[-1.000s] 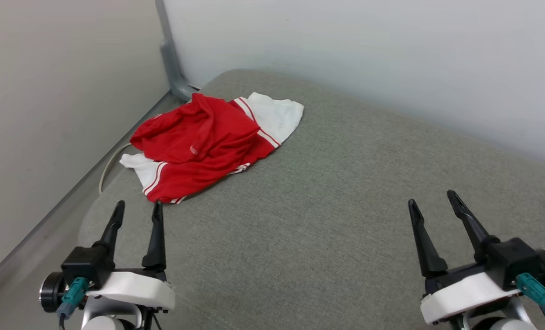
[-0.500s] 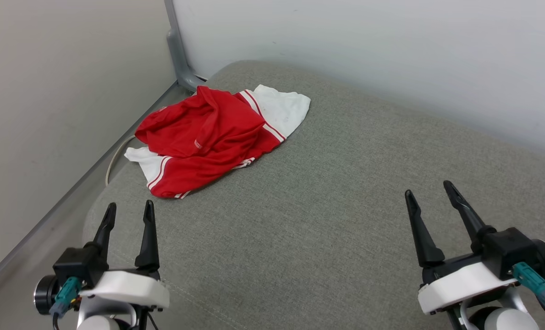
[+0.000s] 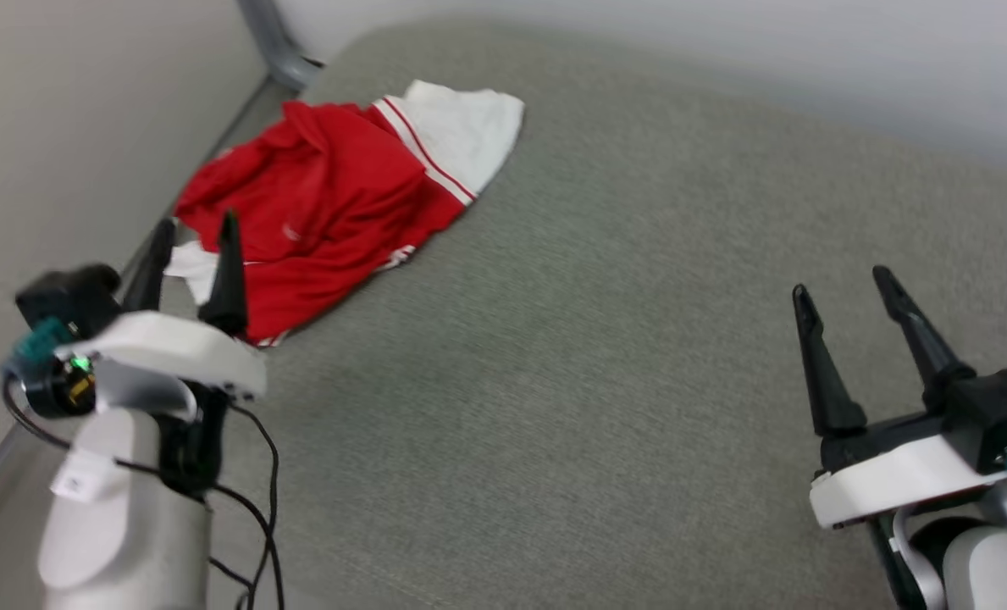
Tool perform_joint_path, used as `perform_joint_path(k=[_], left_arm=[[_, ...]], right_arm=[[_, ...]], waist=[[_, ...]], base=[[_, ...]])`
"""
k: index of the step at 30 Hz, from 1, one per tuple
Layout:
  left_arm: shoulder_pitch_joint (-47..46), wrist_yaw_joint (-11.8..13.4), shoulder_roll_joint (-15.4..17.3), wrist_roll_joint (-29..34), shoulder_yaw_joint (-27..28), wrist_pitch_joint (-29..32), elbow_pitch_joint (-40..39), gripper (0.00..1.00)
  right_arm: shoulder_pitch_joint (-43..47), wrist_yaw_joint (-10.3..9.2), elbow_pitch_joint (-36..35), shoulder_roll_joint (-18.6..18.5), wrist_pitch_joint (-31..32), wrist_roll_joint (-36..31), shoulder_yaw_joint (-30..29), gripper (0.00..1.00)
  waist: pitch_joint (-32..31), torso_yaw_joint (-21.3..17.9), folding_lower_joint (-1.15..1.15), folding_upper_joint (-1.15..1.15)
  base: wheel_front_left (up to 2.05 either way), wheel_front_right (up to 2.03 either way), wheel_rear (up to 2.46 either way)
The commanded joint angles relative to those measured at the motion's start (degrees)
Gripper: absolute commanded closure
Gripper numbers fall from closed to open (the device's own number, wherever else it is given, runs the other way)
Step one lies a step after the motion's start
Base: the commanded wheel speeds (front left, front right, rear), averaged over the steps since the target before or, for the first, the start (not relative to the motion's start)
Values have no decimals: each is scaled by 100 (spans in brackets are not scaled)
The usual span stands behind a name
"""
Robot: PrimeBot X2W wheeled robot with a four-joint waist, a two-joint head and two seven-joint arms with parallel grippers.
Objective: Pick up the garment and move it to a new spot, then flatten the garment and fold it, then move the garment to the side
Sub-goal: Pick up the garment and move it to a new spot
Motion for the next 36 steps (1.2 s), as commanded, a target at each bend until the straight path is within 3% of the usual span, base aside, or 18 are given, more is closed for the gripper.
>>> perform_joint_path(k=[1, 15, 22, 28, 29, 30, 31, 36], left_arm=[[-272, -13, 131, -204, 47, 192, 106, 0], [-1455, -14, 1786, -1539, 175, 2837, 1018, 0], [-1649, 197, 2089, -1885, 338, 3824, 1458, 0], [-1543, 421, 1878, -2139, 181, 4929, 1744, 0], [-1532, 468, 1851, -2179, 190, 4979, 1725, 33], [-1532, 493, 1839, -2173, 191, 4985, 1682, 73], [-1522, 515, 1834, -2152, 187, 4925, 1634, 100], [-1505, 552, 1917, -1915, 182, 4318, 1366, 100]], right_arm=[[-182, -6, -79, -72, 42, 1, -7, 0], [-855, -6, -348, -181, 5, 47, 161, 0], [-1014, -6, -390, -155, -54, 83, 129, 0], [-1070, -6, -420, -168, -28, 93, 99, 0], [-1097, -6, -425, -169, -15, 91, 100, 0], [-1122, -6, -429, -171, -7, 92, 105, 0], [-1133, -6, -415, -170, -6, 96, 107, 0], [-1081, -6, -272, -167, -60, 153, 112, 0]], waist=[[682, -576, -1, 0], [1896, -1670, -1, 0], [2267, -1917, -1, 0], [2386, -1932, -1, 0], [2387, -1926, -1, 0], [2379, -1920, -1, 0], [2349, -1911, -1, 0], [2004, -1881, -1, 0]], base=[[0, 0, 0], [0, 0, 0], [0, 0, 0], [0, 0, 0], [0, 0, 0], [0, 0, 0], [0, 0, 0], [0, 0, 0]])
